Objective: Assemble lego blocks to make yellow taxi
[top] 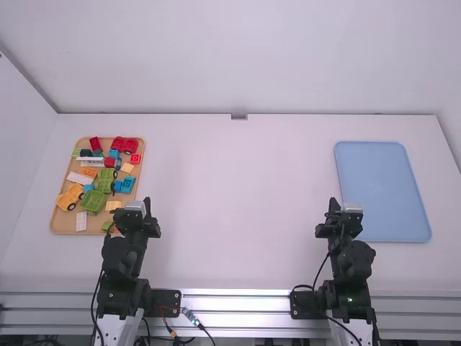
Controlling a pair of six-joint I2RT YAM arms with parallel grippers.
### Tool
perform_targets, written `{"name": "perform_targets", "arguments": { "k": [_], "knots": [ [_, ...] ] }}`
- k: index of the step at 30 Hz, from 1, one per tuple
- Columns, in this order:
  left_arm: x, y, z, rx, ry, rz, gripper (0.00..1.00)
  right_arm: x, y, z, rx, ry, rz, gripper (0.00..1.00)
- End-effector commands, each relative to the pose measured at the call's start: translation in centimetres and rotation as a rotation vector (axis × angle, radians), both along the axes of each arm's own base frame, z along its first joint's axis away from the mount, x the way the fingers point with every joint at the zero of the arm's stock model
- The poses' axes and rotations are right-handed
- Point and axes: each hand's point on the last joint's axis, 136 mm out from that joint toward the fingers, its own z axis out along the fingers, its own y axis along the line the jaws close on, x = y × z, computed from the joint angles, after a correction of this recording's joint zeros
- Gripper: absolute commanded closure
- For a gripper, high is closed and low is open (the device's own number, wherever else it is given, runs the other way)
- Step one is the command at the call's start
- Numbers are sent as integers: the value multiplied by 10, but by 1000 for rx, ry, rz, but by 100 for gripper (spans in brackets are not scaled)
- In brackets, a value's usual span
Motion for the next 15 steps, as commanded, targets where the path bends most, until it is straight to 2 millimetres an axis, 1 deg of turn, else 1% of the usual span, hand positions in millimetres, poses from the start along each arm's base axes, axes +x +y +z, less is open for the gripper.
{"name": "perform_targets", "arguments": {
  "k": [1, 4, 6, 8, 12, 15],
  "knots": [
    [0, 0, 1, -2, -3, 0, 99, 0, 0, 1, 3, -2, 0, 99],
    [0, -1, 9, -9, -18, 1, 98, 0, -1, 9, 19, -17, -2, 98],
    [1, -3, 18, -8, -35, 1, 96, 1, 0, 18, 38, -34, 9, 96],
    [1, -3, 21, -8, -36, 3, 95, 1, 1, 24, 51, -46, 16, 95],
    [1, -3, 22, -6, -7, 3, 92, 2, 5, 34, 59, -53, 41, 92],
    [1, -2, 22, -5, 13, 7, 90, 2, 9, 36, 60, -40, 61, 90]
  ]
}}
